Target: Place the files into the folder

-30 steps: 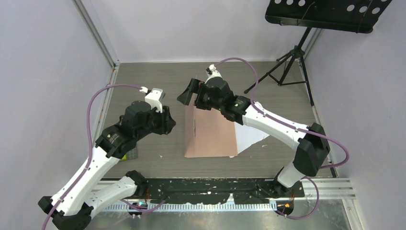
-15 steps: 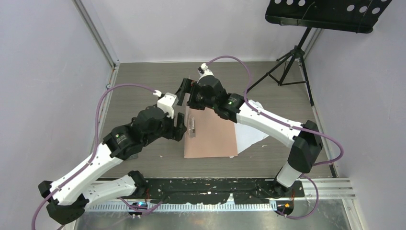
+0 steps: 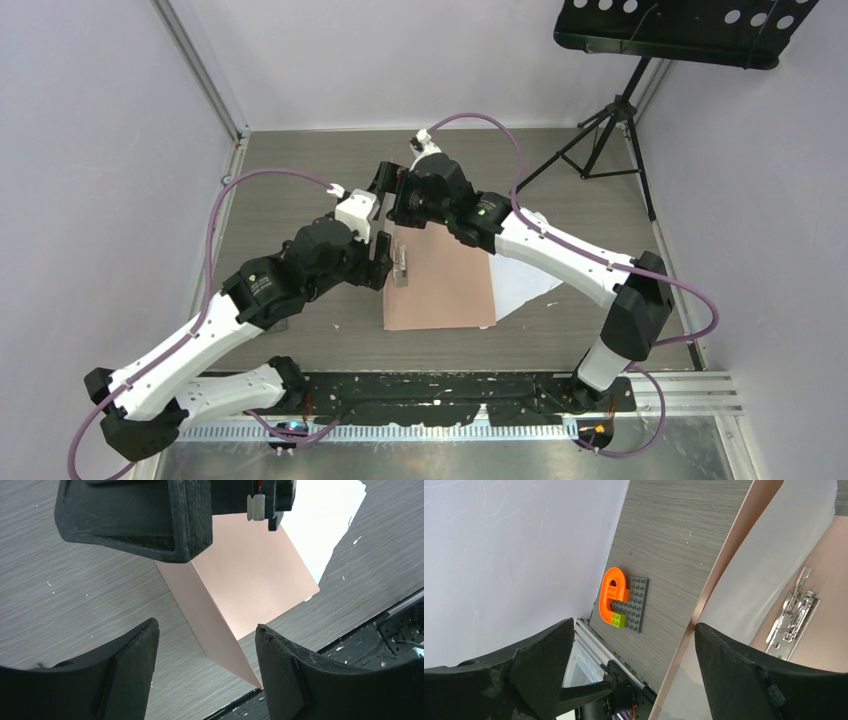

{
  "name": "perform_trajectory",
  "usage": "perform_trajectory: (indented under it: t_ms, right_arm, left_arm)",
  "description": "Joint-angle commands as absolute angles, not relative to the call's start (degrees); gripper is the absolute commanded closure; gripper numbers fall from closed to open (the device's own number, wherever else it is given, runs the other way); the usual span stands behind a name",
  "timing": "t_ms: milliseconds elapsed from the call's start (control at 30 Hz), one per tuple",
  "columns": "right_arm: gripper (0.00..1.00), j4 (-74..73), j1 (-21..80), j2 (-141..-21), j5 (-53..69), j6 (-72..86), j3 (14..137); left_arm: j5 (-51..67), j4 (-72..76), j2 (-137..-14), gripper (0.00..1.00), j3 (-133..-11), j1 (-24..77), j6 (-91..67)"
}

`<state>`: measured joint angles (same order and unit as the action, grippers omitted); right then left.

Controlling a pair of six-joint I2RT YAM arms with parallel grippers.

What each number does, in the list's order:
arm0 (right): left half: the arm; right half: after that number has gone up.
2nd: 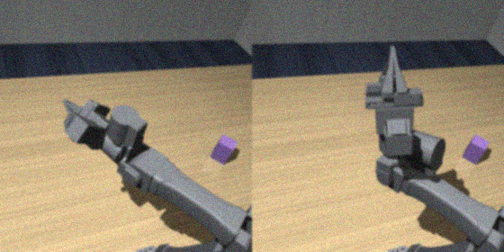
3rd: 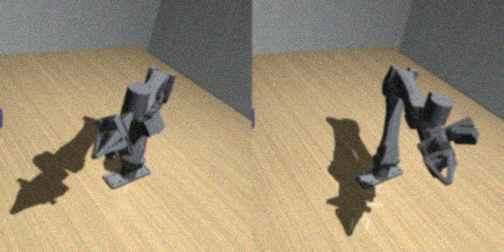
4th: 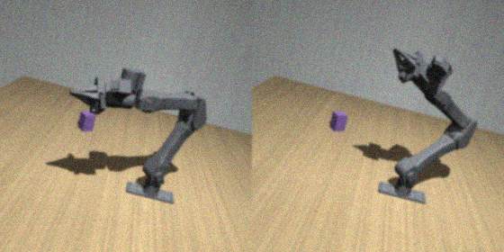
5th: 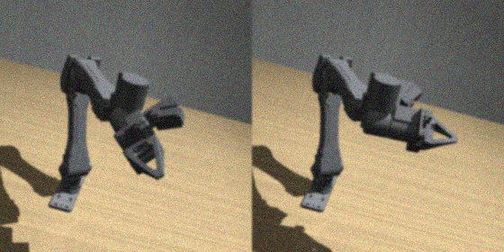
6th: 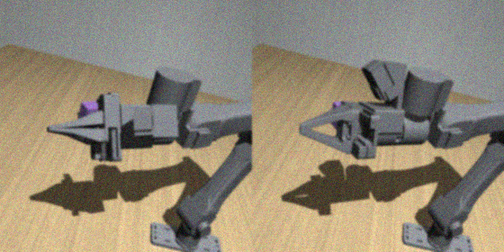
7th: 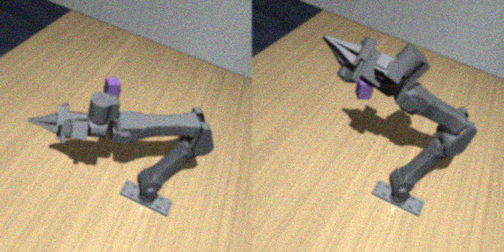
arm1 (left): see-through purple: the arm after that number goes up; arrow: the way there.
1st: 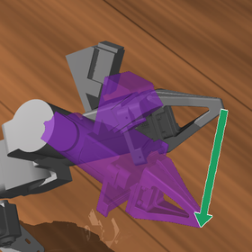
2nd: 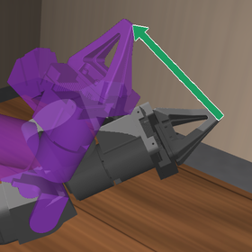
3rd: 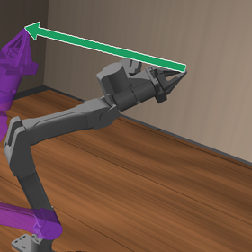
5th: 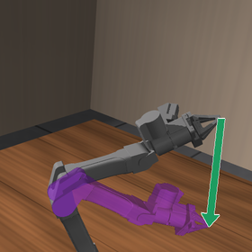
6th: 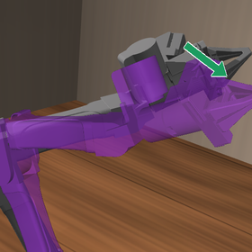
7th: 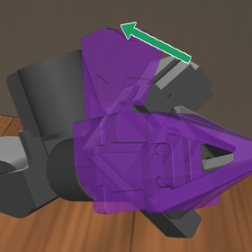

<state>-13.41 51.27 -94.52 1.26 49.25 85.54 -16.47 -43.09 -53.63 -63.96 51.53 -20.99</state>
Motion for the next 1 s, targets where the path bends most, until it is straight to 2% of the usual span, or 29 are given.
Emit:
perform_trajectory:
  t_ms: [0,200,533,600,833,900,967]
  right_arm:
    - [0.05,-13.1,51.5,-94.4,3.8,48.5,88.0]
    - [0.05,-12.8,51.6,-93.4,3.7,48.5,86.8]
    - [0.05,-14.5,51.2,-90.8,1.0,46.8,85.8]
    - [0.05,-15.0,50.6,-89.3,0.4,46.3,85.0]
    - [0.04,-16.3,46.4,-82.9,-4.7,45.5,75.8]
    - [0.03,-16.3,45.1,-82.7,-5.0,45.1,73.1]
    - [0.02,-16.3,44.5,-83.0,-5.3,44.5,70.9]
  left_arm:
    - [-16.0,-42.6,-53.9,0.29,-65.5,51.7,-19.6]
    - [-20.0,-43.8,-55.7,0.38,-66.4,51.6,-20.1]
    - [-22.5,-45.6,-57.4,0.64,-65.8,51.6,-21.9]
    - [-24.4,-47.2,-57.6,0.67,-66.2,51.6,-22.5]
    - [-29.2,-50.8,-57.6,0.63,-64.6,50.4,-24.6]
    - [-30.9,-52.8,-57.9,0.59,-64.2,49.6,-26.0]
    - [-32.9,-54.2,-57.7,0.49,-63.7,49.0,-27.5]
